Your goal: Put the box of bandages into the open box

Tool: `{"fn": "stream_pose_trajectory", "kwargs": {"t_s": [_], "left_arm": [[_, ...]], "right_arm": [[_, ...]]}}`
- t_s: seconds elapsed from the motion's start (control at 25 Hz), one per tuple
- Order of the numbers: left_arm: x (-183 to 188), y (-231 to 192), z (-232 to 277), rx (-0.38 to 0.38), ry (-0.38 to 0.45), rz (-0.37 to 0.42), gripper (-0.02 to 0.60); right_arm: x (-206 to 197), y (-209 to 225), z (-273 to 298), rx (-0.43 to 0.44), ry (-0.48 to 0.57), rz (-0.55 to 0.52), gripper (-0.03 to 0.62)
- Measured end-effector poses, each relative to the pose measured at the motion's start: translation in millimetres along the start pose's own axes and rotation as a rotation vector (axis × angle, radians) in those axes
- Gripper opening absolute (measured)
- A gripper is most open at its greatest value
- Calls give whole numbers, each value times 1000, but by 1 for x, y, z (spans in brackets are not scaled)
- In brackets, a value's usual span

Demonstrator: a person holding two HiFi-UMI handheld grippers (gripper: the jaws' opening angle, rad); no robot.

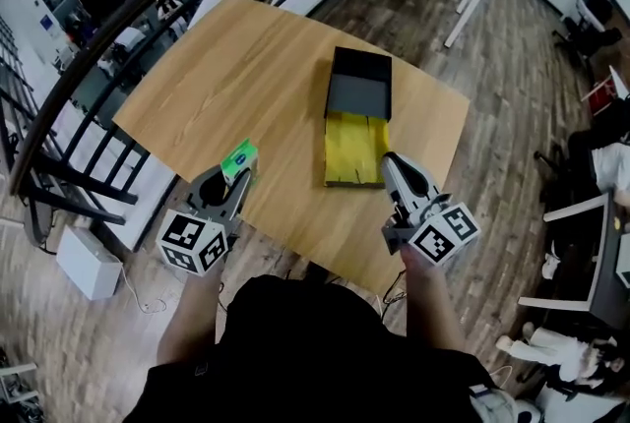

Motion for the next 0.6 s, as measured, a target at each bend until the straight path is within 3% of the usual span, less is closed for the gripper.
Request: {"fn": "stream_pose_trajectory", "kwargs": {"t_s": [0.24, 0.6], "left_arm": [[5, -1, 24, -52, 3, -3, 97], [2, -8, 82, -207, -29, -18, 97]], "right_arm": [[3, 4, 1, -25, 11, -3, 38], [-2, 6, -3, -128, 15, 5, 39]]}}
Point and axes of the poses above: the fingertips, and each gripper's own axes: z forward along the fingers, y to its right, x out of its top, the point moved 10 cm from there along -z, backward along the fingers, and after that the axes turned 3 degrees about y, right-handed, at the moved point
